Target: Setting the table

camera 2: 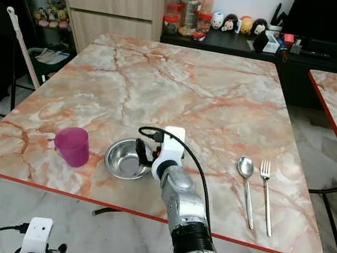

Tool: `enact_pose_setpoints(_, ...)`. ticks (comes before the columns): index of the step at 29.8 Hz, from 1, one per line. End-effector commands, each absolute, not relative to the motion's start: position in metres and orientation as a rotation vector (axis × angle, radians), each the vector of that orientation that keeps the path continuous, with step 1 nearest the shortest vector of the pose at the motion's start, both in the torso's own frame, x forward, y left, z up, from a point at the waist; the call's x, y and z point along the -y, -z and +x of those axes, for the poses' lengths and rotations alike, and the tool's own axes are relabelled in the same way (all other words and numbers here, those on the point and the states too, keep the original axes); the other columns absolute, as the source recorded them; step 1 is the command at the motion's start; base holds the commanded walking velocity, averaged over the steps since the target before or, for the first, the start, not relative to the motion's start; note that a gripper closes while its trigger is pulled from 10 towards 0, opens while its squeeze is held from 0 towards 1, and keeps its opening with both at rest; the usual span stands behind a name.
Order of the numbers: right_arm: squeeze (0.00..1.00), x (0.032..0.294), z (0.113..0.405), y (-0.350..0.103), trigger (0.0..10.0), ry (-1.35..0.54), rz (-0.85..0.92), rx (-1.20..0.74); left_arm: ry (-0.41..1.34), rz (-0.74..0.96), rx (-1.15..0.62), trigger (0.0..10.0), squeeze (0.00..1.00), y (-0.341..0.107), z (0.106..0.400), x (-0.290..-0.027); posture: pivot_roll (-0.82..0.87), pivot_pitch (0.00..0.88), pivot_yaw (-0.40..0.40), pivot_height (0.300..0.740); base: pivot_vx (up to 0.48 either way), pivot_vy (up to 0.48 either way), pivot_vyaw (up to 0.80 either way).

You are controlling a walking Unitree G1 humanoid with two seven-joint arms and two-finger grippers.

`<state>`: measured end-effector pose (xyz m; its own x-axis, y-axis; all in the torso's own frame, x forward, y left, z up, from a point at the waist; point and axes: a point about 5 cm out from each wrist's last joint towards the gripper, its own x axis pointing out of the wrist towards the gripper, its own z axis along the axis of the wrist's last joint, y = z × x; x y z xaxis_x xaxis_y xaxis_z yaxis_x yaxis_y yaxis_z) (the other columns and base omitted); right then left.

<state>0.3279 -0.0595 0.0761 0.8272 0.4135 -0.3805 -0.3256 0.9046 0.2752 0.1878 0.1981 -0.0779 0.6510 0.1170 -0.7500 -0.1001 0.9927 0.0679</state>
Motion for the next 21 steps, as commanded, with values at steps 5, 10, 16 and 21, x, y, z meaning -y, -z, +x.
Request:
enact_pose_setpoints(5,0.00,0.0560,0.3246,-0.0760,10.0,-0.412,0.177,-0.467,-0.124,0.031,-0.867,10.0,0.00,0.0783,0.1868,-0.2012,0.03,0.000,0.045,0.736,0.000,0.000,0.00)
enact_pose_setpoints(10,0.00,0.0575,0.3241,-0.0755,6.3,-0.403,0.175,-0.475,-0.123,0.032,-0.867,10.0,0.00,0.0783,0.1868,-0.2011,0.03,0.000,0.045,0.736,0.000,0.000,0.00)
enact_pose_setpoints(16,0.00,0.0592,0.3243,-0.0751,0.0,-0.392,0.173,-0.479,-0.122,0.032,-0.867,10.0,0.00,0.0782,0.1870,-0.2013,0.03,0.000,0.045,0.736,0.000,0.000,0.00)
enact_pose_setpoints(21,0.00,0.0587,0.3243,-0.0758,0.0,-0.384,0.177,-0.477,-0.121,0.032,-0.870,10.0,0.00,0.0786,0.1862,-0.2016,0.03,0.000,0.048,0.736,0.000,0.000,0.00)
